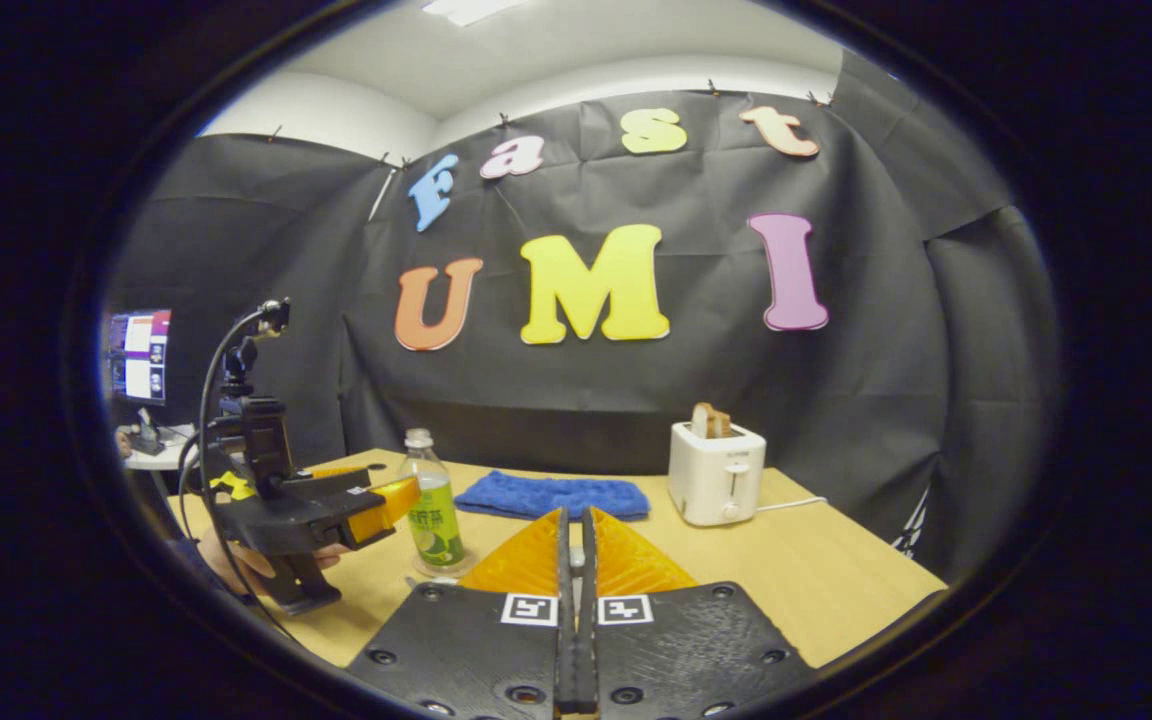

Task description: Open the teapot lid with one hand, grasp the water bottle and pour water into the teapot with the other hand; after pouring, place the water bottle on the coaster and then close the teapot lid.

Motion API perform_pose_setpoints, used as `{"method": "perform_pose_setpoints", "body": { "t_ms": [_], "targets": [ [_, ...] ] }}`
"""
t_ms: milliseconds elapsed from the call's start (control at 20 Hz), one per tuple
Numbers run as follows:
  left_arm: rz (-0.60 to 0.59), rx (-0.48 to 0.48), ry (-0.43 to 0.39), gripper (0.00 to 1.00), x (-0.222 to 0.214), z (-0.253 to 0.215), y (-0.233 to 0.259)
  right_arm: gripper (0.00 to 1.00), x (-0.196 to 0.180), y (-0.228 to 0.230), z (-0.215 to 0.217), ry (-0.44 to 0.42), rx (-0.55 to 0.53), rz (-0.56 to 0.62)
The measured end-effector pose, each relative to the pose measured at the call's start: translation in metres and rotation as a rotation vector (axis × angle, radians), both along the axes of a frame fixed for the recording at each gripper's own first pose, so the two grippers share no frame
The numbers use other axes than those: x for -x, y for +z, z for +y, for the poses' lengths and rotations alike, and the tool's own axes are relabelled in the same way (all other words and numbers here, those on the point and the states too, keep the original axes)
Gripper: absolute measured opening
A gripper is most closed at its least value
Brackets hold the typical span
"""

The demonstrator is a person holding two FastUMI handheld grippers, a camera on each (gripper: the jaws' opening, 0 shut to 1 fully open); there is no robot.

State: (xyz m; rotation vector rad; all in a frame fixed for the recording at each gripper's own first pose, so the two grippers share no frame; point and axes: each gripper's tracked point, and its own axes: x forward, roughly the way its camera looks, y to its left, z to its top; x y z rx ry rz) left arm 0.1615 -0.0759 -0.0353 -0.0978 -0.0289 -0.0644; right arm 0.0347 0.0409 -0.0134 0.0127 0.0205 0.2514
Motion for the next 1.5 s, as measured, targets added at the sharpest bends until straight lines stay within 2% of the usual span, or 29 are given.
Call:
{"method": "perform_pose_setpoints", "body": {
  "t_ms": [150,250,500,650,750,900,1100,1350,1500],
  "targets": [
    [0.01,-0.054,0.061,0.98,0.023,0.028,0.0,0.0,0.001,-0.006,0.031,0.099,-0.06,0.003],
    [0.016,-0.041,0.046,0.98,0.036,0.034,0.002,0.0,-0.001,-0.006,0.046,0.148,-0.089,0.0],
    [-0.014,-0.045,0.057,0.97,0.075,0.058,0.01,0.0,-0.007,-0.007,0.071,0.194,-0.115,-0.006],
    [-0.003,-0.026,0.045,0.97,0.092,0.063,0.008,0.0,-0.014,-0.012,0.086,0.194,-0.103,-0.002],
    [-0.003,-0.045,0.037,0.97,0.101,0.067,0.006,0.0,-0.016,-0.013,0.095,0.197,-0.108,-0.015],
    [0.005,-0.065,0.034,0.97,0.105,0.074,0.006,0.0,-0.024,-0.031,0.107,0.186,-0.058,-0.002],
    [0.011,0.005,-0.007,0.97,0.111,0.07,0.011,0.0,-0.032,-0.054,0.117,0.185,-0.037,0.03],
    [-0.014,0.005,-0.004,0.97,0.117,0.074,0.021,0.0,-0.049,-0.092,0.119,0.173,-0.046,0.1],
    [-0.016,0.021,-0.024,0.97,0.117,0.071,0.021,0.0,-0.06,-0.111,0.116,0.152,-0.013,0.125]
  ]
}}
